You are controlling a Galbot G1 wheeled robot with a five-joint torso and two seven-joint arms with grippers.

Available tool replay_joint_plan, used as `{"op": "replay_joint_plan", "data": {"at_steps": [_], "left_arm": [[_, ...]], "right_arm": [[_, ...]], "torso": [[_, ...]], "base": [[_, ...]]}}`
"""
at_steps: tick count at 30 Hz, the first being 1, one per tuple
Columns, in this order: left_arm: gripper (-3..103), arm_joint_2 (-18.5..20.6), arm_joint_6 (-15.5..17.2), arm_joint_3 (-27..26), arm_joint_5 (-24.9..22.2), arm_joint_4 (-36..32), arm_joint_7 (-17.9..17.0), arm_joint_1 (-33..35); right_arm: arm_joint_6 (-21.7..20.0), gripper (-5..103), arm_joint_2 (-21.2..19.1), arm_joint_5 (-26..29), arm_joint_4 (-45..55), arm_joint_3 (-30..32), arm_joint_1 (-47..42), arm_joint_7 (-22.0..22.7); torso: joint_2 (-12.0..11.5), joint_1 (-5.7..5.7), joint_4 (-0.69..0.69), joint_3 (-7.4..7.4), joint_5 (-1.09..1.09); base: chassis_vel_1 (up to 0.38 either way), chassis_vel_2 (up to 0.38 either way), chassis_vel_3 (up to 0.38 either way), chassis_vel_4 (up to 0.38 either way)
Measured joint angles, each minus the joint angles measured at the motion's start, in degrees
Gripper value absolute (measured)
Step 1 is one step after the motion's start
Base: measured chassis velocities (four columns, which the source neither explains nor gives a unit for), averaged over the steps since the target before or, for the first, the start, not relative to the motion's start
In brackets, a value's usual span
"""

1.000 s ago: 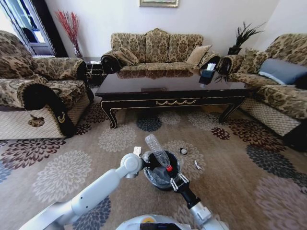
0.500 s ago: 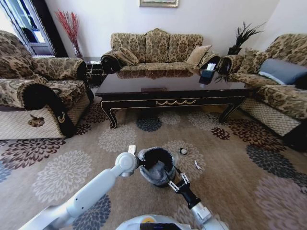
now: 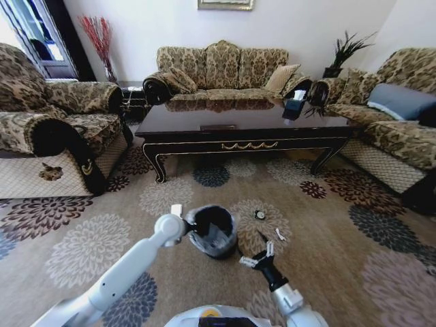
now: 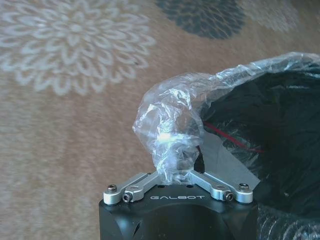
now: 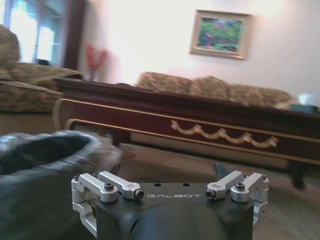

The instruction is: Move to the front of the table and pick up the trash from the floor, then place it into the trash bin.

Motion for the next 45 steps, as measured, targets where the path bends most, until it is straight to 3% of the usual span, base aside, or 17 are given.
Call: {"op": "replay_joint_plan", "data": {"at_steps": [3,8,18,30,37,45], "left_arm": [[0,1.89,0.01,-4.11,-1.25,-0.03,0.58,0.96],[0,4.09,0.0,-7.19,-1.76,0.91,1.39,1.68],[0,7.16,0.02,-9.42,-1.8,1.4,2.64,3.07],[0,7.08,0.02,-9.76,-1.79,-0.01,2.68,3.74],[0,7.34,0.02,-10.62,-1.72,-0.82,2.68,4.69],[0,7.29,0.02,-11.74,-1.89,-2.37,2.68,5.64]], "right_arm": [[-2.73,100,-0.33,4.8,-5.01,1.39,2.92,2.45],[-6.12,100,-0.31,7.75,-12.16,2.21,6.38,3.47],[-5.53,100,0.51,8.23,-23.46,1.84,10.93,2.67],[-5.45,100,0.51,8.53,-29.78,1.94,14.55,2.91],[-5.45,100,0.52,6.87,-32.45,1.35,17.01,3.87],[-3.63,100,1.31,-4.1,-40.33,1.25,21.47,7.09]], "torso": [[0.0,0.0,-0.02,0.0,0.01],[0.0,0.0,-0.01,0.0,0.01],[0.0,0.0,-0.01,0.0,0.02],[0.0,-0.01,-0.02,0.0,0.01],[0.01,0.0,-0.01,0.01,0.01],[0.01,0.02,-0.01,0.02,0.01]], "base": [[0.0,0.0,0.0,0.0],[0.0,0.0,0.0,0.0],[0.0,0.0,0.0,0.0],[-0.115,0.106,0.095,-0.105],[-0.238,0.231,0.261,-0.233],[-0.153,0.156,0.145,-0.145]]}}
